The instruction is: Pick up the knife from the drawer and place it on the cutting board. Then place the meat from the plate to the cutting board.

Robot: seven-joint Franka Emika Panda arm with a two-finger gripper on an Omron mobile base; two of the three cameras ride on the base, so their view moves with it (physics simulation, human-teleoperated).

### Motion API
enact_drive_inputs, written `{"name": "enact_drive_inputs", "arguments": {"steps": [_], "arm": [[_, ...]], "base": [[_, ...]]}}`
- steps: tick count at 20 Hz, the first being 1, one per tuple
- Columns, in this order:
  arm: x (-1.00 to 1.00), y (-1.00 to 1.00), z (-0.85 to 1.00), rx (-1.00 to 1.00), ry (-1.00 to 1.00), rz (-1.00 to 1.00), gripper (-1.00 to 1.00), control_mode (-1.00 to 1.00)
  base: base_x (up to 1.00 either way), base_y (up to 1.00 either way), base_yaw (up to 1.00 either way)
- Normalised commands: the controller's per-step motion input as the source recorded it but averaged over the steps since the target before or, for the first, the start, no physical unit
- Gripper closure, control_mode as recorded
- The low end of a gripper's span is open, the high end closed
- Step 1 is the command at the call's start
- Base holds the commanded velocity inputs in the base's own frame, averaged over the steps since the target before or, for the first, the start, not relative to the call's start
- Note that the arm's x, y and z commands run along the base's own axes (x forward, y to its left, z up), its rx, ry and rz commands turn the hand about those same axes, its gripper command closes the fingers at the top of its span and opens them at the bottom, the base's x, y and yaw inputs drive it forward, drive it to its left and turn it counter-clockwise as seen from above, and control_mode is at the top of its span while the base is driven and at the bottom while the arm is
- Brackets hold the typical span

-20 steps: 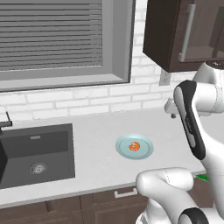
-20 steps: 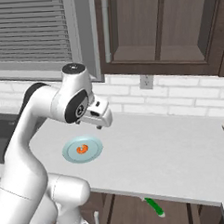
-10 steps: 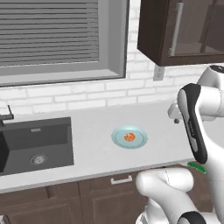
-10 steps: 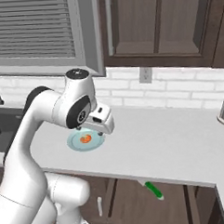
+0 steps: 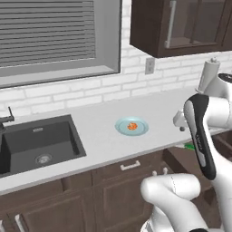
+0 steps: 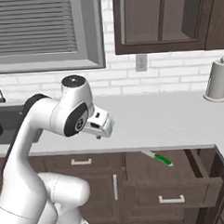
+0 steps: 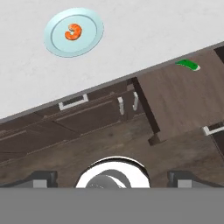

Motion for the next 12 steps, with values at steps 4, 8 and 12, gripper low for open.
{"name": "enact_drive_inputs", "arguments": {"steps": [4, 8, 12], "arm": [[0.0, 0.0, 0.0, 0.0, 0.0, 0.0, -1.0, 1.0], [0.0, 0.0, 0.0, 0.0, 0.0, 0.0, -1.0, 1.0], [0.0, 0.0, 0.0, 0.0, 0.0, 0.0, -1.0, 1.0]], "base": [[0.26, 0.02, -0.29], [0.48, -0.06, -0.15], [0.46, 0.11, -0.05]]}}
